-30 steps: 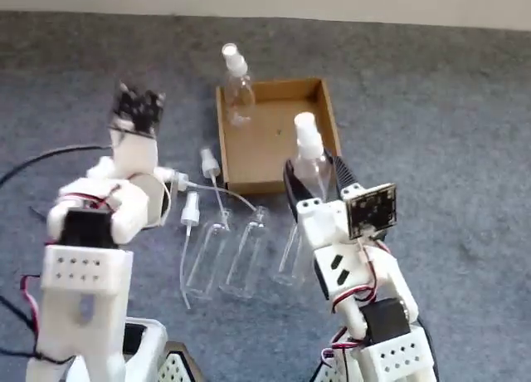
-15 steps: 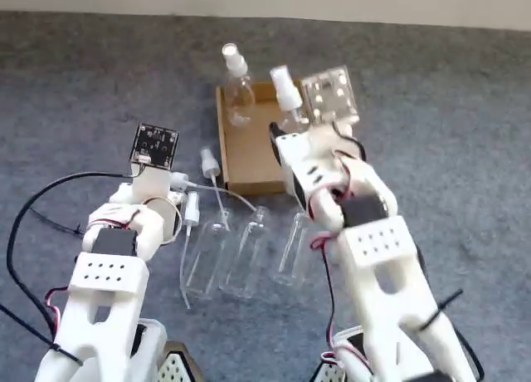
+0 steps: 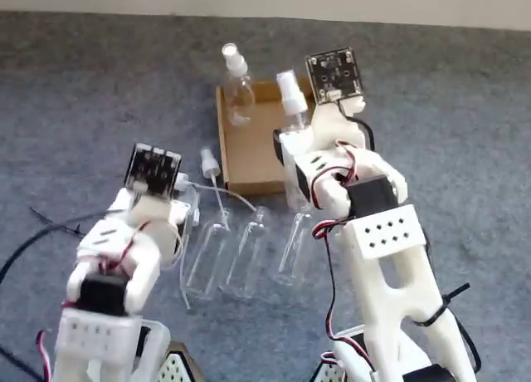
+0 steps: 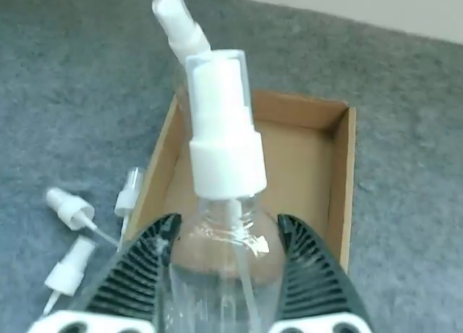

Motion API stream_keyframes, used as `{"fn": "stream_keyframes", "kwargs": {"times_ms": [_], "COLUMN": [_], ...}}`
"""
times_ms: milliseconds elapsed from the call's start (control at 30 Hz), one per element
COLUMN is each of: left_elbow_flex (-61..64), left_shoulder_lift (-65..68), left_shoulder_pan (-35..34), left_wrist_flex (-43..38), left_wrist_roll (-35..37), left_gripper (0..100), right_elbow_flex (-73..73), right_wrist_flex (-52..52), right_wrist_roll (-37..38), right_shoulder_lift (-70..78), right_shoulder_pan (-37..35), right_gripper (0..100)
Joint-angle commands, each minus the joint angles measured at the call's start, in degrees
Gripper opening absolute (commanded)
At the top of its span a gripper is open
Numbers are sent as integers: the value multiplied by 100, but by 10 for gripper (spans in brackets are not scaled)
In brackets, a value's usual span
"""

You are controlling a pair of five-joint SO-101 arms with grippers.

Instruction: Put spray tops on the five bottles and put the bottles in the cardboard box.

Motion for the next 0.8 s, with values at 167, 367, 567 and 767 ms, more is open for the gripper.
{"fn": "stream_keyframes", "kwargs": {"times_ms": [167, 367, 567, 767], "left_elbow_flex": [277, -163, -391, -418], "left_shoulder_lift": [-804, -813, -831, -822], "left_shoulder_pan": [857, 1719, 2123, 2141], "left_wrist_flex": [-167, -158, -158, -167], "left_wrist_roll": [-35, -26, -18, -9], "left_gripper": [217, 222, 223, 273], "right_elbow_flex": [-418, -435, -435, -444], "right_wrist_flex": [778, 1209, 1534, 1543], "right_wrist_roll": [-53, -70, -62, -44], "right_shoulder_lift": [-13, -13, -13, -13], "right_shoulder_pan": [-22, -233, -330, -295], "right_gripper": [5, 5, 5, 5]}}
